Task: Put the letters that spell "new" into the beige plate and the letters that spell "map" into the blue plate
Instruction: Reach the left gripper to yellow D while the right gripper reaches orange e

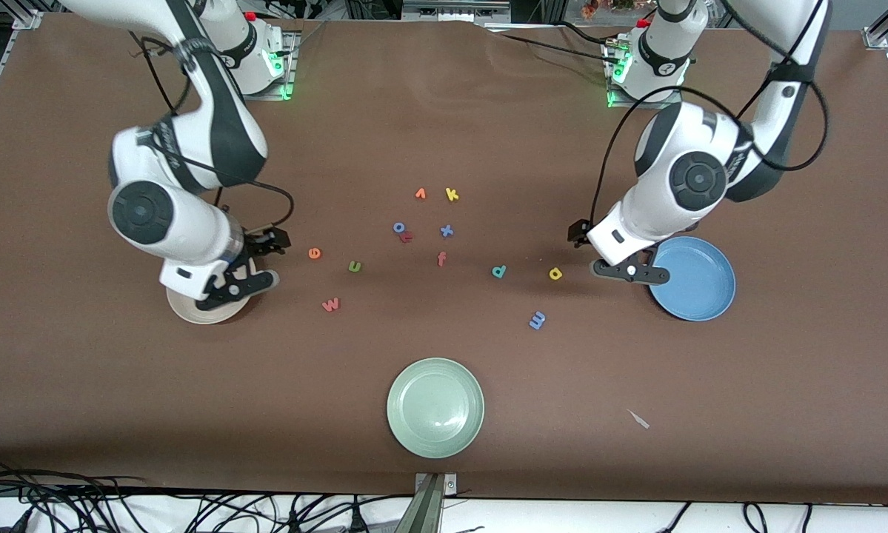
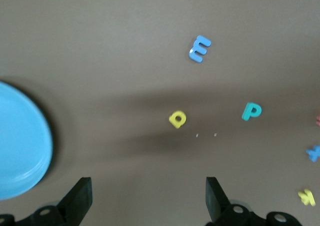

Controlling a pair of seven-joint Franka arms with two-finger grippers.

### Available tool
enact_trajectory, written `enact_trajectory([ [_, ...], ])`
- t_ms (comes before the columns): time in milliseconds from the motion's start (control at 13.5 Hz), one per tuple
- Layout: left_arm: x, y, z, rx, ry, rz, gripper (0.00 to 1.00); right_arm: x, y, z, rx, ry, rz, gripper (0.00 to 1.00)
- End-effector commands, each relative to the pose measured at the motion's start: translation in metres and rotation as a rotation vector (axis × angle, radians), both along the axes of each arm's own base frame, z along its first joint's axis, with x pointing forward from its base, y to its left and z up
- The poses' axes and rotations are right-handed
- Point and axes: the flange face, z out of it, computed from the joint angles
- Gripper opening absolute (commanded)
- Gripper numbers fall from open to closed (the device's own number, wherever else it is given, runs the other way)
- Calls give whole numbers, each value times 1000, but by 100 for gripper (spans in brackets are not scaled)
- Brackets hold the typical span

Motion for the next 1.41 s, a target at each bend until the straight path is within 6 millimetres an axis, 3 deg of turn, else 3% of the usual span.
enact_trajectory([
  [0,-2,-12,-35,-30,-44,1,100,-3,-1,-22,18,-29,-28,100],
  [148,1,-21,-64,-40,-68,-3,100,-13,-1,-36,31,-92,-99,100],
  [297,1,-27,-89,-43,-75,-9,100,-38,11,-54,69,-168,-157,100],
  [593,-7,-45,-132,-45,-77,-34,100,-72,-1,-99,90,-231,-167,100],
  [816,-12,-46,-143,-42,-77,-38,100,-88,-1,-115,79,-205,-197,100],
  [1038,-16,-43,-151,-34,-64,-43,96,-101,20,-130,78,-165,-213,100],
  [1335,-19,-32,-160,-19,-49,-40,93,-108,24,-150,64,-124,-205,100],
])
